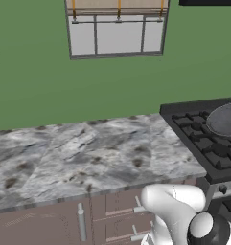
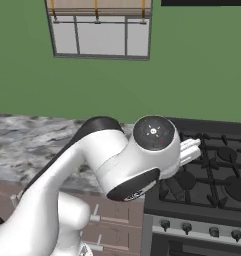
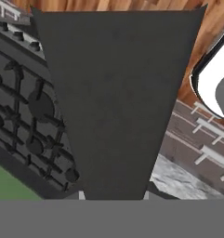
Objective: Pick the pan from the cabinet and place it on the stove. Then turn on the stove burner for the pan.
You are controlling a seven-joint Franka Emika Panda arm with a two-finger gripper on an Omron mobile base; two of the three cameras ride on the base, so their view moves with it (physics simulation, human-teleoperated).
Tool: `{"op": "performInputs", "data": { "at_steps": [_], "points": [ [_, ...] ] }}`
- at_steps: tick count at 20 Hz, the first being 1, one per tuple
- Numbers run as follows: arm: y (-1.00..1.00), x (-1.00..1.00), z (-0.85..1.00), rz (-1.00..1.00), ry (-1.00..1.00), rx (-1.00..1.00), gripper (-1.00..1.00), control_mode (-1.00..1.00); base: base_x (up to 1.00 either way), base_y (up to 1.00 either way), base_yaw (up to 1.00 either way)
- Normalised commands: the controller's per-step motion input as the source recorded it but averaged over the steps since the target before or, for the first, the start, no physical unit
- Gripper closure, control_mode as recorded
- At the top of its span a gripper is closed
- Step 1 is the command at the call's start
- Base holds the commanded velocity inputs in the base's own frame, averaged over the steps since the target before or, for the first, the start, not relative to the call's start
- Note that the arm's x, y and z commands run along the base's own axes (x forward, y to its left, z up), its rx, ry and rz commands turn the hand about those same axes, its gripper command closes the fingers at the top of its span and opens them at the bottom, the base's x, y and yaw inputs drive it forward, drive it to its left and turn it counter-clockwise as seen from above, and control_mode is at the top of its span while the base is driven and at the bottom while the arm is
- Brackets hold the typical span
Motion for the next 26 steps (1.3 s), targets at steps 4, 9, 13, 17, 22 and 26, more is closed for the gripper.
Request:
{"op": "performInputs", "data": {
  "at_steps": [4, 9, 13, 17, 22, 26],
  "points": [
    [-0.42, -0.01, -0.34, 0.0, 0.1, 0.16, 1.0, -1.0, 0.0, 0.0, 0.0],
    [-0.38, 0.0, -0.36, 0.0, 0.04, 0.17, 1.0, -1.0, 0.0, 0.0, 0.0],
    [-0.29, 0.0, -0.47, 0.02, 0.0, 0.19, 1.0, -1.0, 0.0, 0.0, 0.0],
    [-0.07, 0.0, -0.52, 0.02, -0.03, 0.12, 1.0, -1.0, 0.0, 0.0, 0.0],
    [-0.02, 0.05, -0.44, 0.0, -0.02, 0.02, 1.0, -1.0, 0.0, 0.0, 0.0],
    [-0.05, 0.11, -0.4, 0.0, -0.02, 0.0, 1.0, -1.0, 0.0, 0.0, 0.0]
  ]
}}
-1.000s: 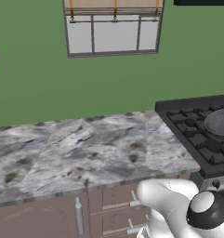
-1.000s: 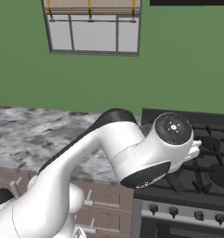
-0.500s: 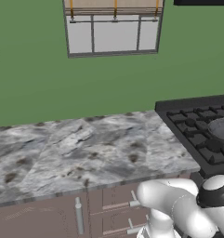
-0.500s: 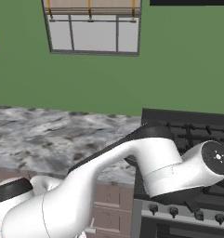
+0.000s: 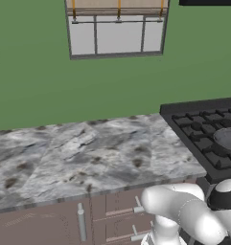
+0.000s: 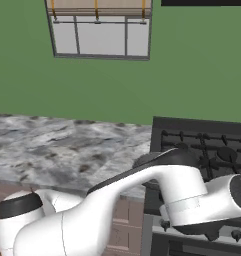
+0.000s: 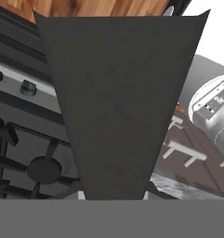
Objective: Pick the pan from the cabinet and place it on the stove. Then turn on the stove burner for the pan.
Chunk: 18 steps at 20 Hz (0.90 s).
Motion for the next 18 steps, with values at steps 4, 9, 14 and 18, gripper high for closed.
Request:
{"op": "performInputs", "data": {
  "at_steps": [4, 9, 14, 18],
  "points": [
    [-0.12, 0.13, -0.47, 0.0, -0.02, 0.0, 1.0, -1.0, 0.0, 0.0, 0.0],
    [-0.27, 0.19, -0.46, 0.0, 0.0, 0.0, 1.0, -1.0, 0.0, 0.0, 0.0],
    [-0.34, 0.31, -0.3, 0.0, 0.0, 0.0, 1.0, -1.0, 0.0, 0.0, 0.0],
    [-0.32, 0.34, -0.28, 0.0, 0.0, 0.0, 1.0, -1.0, 0.0, 0.0, 0.0]
  ]
}}
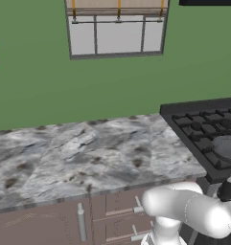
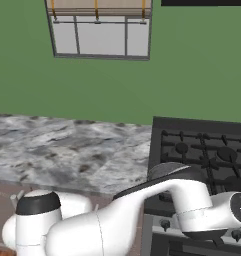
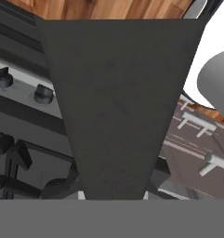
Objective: Pick the pan from the cabinet and place it on the stove. Then turn on the stove burner for the pan.
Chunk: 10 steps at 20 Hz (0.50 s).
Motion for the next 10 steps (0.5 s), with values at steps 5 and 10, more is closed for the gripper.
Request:
{"op": "performInputs", "data": {
  "at_steps": [5, 10],
  "points": [
    [-0.25, 0.33, -0.31, 0.0, 0.0, 0.0, 1.0, -1.0, 0.0, 0.0, 0.0],
    [-0.24, 0.33, -0.3, 0.0, 0.0, 0.0, 1.0, -1.0, 0.0, 0.0, 0.0]
  ]
}}
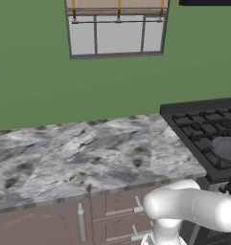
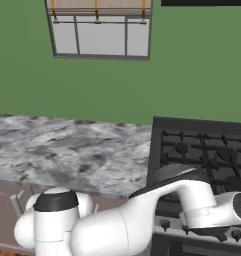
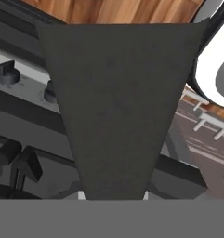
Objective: Pick the pan from the cabinet and place it on the stove. Then turn on the stove burner for the pan.
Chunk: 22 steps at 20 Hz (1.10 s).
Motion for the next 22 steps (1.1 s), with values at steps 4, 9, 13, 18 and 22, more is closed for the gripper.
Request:
{"op": "performInputs", "data": {
  "at_steps": [4, 9, 13, 18, 22],
  "points": [
    [-0.23, 0.38, -0.32, 0.0, 0.0, 0.0, 1.0, -1.0, 0.0, 0.0, 0.0],
    [-0.19, 0.41, -0.31, 0.0, 0.0, 0.0, 1.0, -1.0, 0.0, 0.0, 0.0],
    [-0.24, 0.42, -0.3, 0.0, 0.0, 0.0, 1.0, -1.0, 0.0, 0.0, 0.0],
    [-0.2, 0.21, -0.26, 0.0, 0.0, 0.01, 1.0, -1.0, 0.0, 0.0, 0.0],
    [0.0, 0.0, -0.2, 0.0, 0.0, 0.0, -1.0, -1.0, 0.0, 0.0, 0.0]
  ]
}}
